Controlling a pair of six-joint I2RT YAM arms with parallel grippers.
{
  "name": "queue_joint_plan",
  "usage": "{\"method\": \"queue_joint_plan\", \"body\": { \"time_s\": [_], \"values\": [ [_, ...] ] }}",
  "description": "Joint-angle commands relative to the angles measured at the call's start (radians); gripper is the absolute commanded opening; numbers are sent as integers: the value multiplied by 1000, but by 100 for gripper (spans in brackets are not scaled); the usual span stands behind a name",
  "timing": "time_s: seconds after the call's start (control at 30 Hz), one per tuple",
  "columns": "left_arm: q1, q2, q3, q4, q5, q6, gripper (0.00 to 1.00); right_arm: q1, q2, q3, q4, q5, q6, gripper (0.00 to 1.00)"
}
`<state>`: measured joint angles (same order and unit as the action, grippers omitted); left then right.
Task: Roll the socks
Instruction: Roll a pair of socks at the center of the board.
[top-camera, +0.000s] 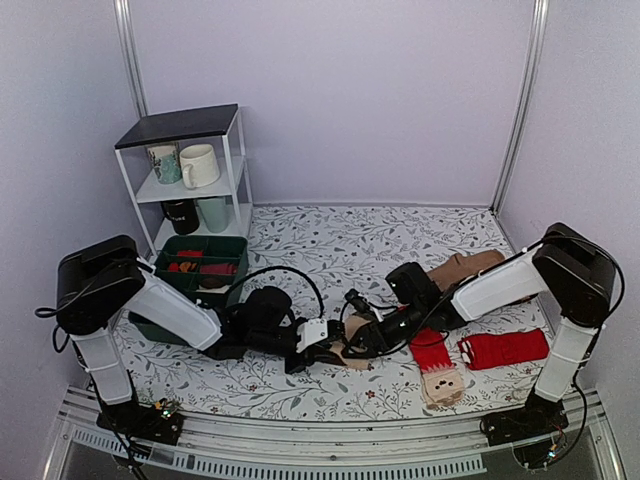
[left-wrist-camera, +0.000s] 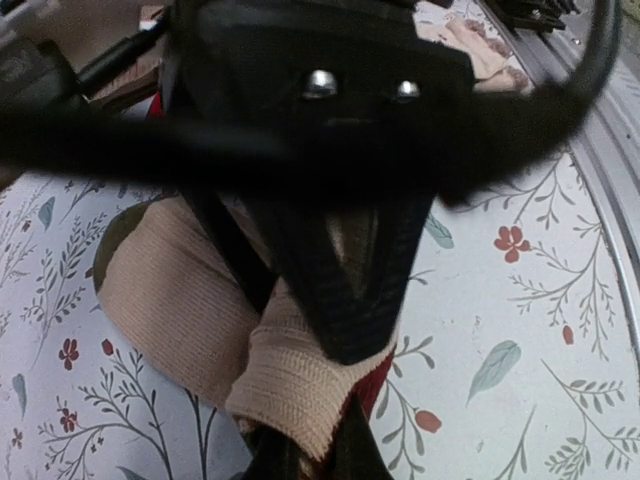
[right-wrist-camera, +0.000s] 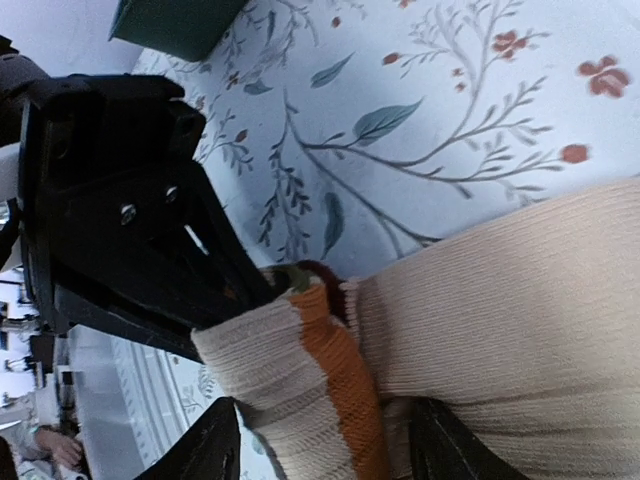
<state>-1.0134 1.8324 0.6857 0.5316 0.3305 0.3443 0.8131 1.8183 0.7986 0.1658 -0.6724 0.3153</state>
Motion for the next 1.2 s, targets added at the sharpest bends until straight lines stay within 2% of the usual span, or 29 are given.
{"method": "queue_joint_plan", "body": {
  "time_s": [0.0, 0.17, 0.5, 0.73, 0.9, 0.97, 1.03, 1.17],
  "values": [
    [-34, 56, 11, -156, 50, -21, 0, -17, -137, 46, -183, 305, 16, 62],
    [-31, 63, 20, -191, 51, -38, 0, -25, -173, 111, -318, 425, 31, 64],
    [-28, 96, 60, -233, 63, -41, 0, -58, -142, 65, -335, 435, 118, 66],
    [-23, 97, 59, -231, 62, -44, 0, -60, -106, 66, -360, 479, 130, 66],
    [-23, 97, 55, -230, 57, -51, 0, -59, -48, 80, -355, 457, 122, 66],
    [-22, 90, 48, -230, 47, -58, 0, -60, -26, 87, -345, 435, 120, 62],
    [-22, 79, 36, -222, 36, -66, 0, -59, -5, 101, -337, 412, 117, 53],
    [-14, 60, 22, -221, -17, -103, 0, -60, 33, 147, -310, 361, 102, 19]
  ]
}}
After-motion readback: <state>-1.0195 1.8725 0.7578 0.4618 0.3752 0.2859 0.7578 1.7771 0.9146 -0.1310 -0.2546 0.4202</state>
